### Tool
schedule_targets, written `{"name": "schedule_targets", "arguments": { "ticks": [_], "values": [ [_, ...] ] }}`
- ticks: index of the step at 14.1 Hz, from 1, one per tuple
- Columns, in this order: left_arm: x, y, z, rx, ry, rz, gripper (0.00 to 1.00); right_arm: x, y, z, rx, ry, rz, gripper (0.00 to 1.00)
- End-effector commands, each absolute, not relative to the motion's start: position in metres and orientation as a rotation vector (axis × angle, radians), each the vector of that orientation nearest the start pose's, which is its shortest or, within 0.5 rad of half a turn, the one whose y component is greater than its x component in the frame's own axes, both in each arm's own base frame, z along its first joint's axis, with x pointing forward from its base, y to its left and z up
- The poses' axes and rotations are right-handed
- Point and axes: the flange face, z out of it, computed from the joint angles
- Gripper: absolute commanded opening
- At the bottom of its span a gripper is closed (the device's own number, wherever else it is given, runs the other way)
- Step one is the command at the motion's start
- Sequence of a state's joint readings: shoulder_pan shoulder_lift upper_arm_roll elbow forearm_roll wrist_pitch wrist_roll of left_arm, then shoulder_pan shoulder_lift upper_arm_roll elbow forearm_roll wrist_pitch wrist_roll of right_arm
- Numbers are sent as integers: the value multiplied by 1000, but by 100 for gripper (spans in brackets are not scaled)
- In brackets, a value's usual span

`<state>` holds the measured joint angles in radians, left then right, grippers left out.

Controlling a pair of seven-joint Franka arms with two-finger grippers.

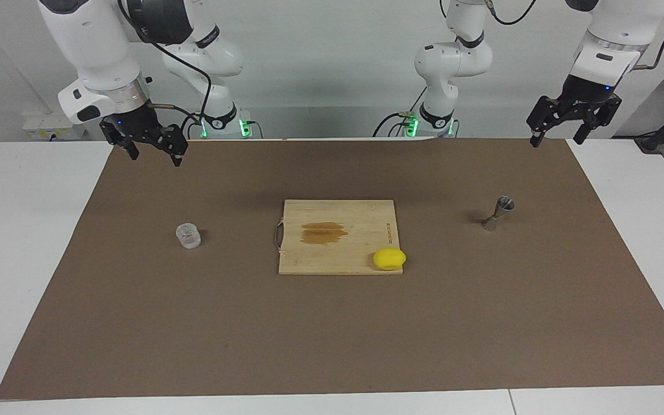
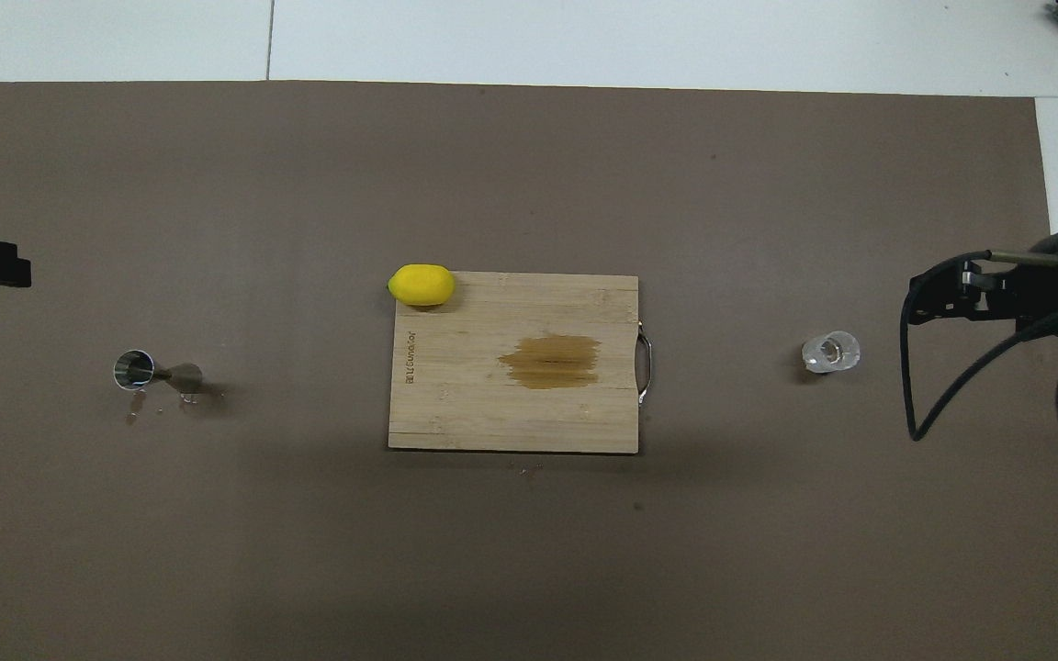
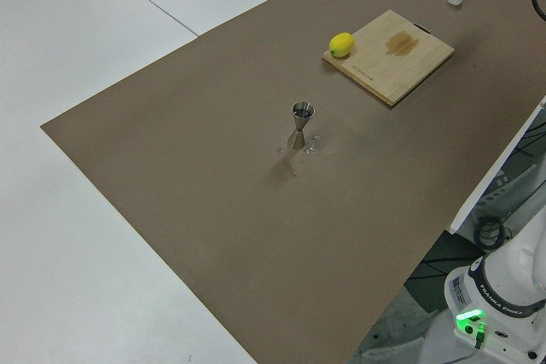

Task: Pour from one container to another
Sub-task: 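Move the left gripper toward the small dark metal cup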

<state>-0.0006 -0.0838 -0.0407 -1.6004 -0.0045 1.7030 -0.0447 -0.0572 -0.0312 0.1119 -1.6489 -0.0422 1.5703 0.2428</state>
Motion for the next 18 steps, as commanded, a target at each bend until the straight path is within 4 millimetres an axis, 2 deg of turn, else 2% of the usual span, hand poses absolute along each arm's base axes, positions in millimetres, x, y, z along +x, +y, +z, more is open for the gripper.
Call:
{"name": "schedule_targets", "arguments": {
  "ticks": [1,10,18],
  "values": [
    [542,-77,611,-3174,-50,-530,100,538,24,608,-3168,282,66,99],
    [536,-85,607,-3180,-40,-491,100,538,24,608,-3168,282,66,99],
    [526,-109,604,-3193,14,-415,100,538,24,608,-3168,282,66,99]
  ]
}}
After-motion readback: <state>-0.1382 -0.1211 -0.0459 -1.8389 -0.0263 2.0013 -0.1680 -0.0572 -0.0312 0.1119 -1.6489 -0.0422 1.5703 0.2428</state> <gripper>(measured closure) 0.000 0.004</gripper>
